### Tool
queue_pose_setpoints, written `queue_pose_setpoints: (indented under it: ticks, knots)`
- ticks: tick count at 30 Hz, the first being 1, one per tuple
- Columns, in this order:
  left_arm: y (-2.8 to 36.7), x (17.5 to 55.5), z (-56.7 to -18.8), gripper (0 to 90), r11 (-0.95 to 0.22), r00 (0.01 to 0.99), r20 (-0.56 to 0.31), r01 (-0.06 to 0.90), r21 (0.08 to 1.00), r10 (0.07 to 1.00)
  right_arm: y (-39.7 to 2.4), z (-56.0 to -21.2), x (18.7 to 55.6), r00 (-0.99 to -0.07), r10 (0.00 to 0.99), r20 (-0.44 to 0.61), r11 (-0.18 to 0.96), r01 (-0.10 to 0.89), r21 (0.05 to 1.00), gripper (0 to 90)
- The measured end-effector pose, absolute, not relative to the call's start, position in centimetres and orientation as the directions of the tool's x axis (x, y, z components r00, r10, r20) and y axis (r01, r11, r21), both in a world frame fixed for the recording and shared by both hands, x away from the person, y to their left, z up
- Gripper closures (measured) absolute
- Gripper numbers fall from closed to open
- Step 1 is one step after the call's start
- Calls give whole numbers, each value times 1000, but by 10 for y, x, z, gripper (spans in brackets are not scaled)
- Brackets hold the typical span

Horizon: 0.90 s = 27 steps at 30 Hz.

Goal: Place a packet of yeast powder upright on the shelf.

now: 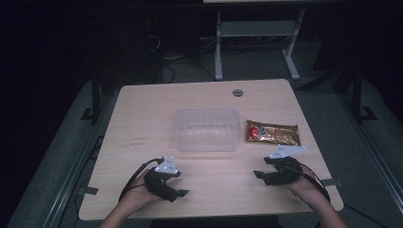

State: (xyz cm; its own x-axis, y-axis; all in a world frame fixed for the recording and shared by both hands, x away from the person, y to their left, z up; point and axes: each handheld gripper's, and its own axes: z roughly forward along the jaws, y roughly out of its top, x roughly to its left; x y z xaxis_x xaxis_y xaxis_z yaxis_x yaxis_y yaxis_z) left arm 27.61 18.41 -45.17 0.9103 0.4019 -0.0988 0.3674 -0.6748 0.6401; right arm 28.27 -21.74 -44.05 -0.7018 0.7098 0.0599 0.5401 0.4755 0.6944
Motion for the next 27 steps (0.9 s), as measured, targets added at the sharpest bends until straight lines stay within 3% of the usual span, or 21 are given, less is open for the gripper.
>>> queue_pose_setpoints:
  ticks: [6, 10, 15, 21, 27]
  knots:
    - [184, 275, -452, 259, -668, 909, -100, 369, 646, 406, -215, -437, 281, -690, 724, 23, 499, 546, 673, 369]
    - [184, 275, -452, 260, -667, 909, -100, 369, 648, 405, -216, -434, 284, -685, 725, 68, 472, 566, 676, 412]
    - [185, 275, -452, 259, -673, 910, -100, 368, 641, 403, -220, -428, 292, -686, 727, 24, 470, 523, 711, 526]
    - [185, 275, -452, 259, -668, 908, -103, 373, 644, 407, -225, -416, 309, -644, 763, 43, 414, 540, 733, 740]
    - [186, 275, -452, 260, -670, 907, -105, 376, 640, 409, -237, -406, 330, -586, 807, 66, 347, 562, 751, 893]
